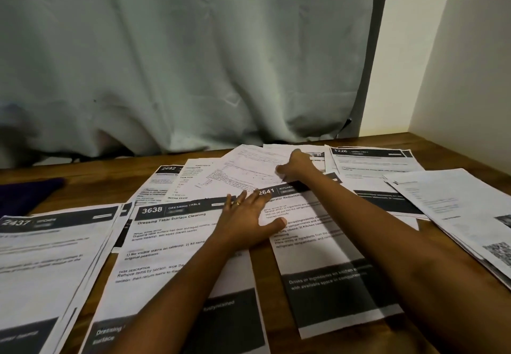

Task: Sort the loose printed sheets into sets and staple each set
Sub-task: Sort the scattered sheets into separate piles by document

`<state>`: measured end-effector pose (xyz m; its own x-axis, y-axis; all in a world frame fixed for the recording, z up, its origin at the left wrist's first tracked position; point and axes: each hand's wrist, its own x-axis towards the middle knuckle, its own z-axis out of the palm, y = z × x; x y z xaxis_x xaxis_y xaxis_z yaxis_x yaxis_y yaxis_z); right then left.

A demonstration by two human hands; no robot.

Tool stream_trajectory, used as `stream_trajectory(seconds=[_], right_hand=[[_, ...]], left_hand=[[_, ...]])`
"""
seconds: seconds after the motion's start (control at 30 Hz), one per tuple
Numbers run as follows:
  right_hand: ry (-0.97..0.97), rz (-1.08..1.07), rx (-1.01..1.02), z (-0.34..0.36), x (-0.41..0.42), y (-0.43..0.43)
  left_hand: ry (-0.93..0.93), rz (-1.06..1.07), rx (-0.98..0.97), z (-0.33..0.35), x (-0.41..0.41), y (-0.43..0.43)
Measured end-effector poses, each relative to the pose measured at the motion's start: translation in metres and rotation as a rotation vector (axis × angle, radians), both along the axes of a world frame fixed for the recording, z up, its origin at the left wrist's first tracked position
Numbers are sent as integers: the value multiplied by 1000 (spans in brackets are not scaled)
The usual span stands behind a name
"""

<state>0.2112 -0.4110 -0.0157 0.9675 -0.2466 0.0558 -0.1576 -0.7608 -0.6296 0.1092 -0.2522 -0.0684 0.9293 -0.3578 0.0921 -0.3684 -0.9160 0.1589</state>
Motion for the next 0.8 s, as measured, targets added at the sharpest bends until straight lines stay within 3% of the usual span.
stream_trajectory(seconds=[0.23,0.37,0.8], right_hand=[[-30,-65,505,8,17,17],[-88,-45,363,10,12,25],[-718,-116,964,95,-36,-7]], left_hand=[[35,8,22,2,2,-1],[30,2,15,2,1,0],[-107,-76,-90,8,-11,4]])
